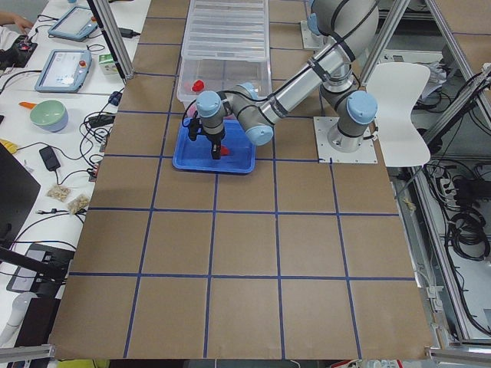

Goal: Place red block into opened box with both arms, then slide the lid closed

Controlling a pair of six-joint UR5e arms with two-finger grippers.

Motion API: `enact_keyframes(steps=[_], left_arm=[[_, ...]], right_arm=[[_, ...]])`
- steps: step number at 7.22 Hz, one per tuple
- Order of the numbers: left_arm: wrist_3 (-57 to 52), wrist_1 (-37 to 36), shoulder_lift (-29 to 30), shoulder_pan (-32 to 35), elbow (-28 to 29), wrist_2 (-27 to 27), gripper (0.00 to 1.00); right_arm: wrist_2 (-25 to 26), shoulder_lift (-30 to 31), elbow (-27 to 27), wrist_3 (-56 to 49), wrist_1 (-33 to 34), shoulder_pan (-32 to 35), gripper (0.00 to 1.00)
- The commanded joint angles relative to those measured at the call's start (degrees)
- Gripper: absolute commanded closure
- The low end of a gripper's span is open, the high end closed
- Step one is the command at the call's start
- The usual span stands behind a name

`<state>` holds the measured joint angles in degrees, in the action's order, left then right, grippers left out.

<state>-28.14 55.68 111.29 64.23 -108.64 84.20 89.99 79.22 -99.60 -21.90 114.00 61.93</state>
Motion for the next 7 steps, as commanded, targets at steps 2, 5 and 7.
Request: enact_keyframes(steps=[2, 5, 7], left_arm=[[-0.07, -3.03, 2.17, 0.11, -1.13, -0.27, 0.46], [0.02, -3.12, 1.04, 0.11, -0.78, -0.27, 1.00], [0.55, 7.42, -3.42, 0.72, 5.86, -0.09, 1.00]], right_arm=[[-0.07, 0.49, 0.19, 0.53, -0.26, 0.38, 0.00], [-0.60, 2.24, 10.17, 1.77, -10.13, 3.46, 0.00], [-0.43, 5.66, 18.97, 1.95, -26.03, 3.46, 0.00]])
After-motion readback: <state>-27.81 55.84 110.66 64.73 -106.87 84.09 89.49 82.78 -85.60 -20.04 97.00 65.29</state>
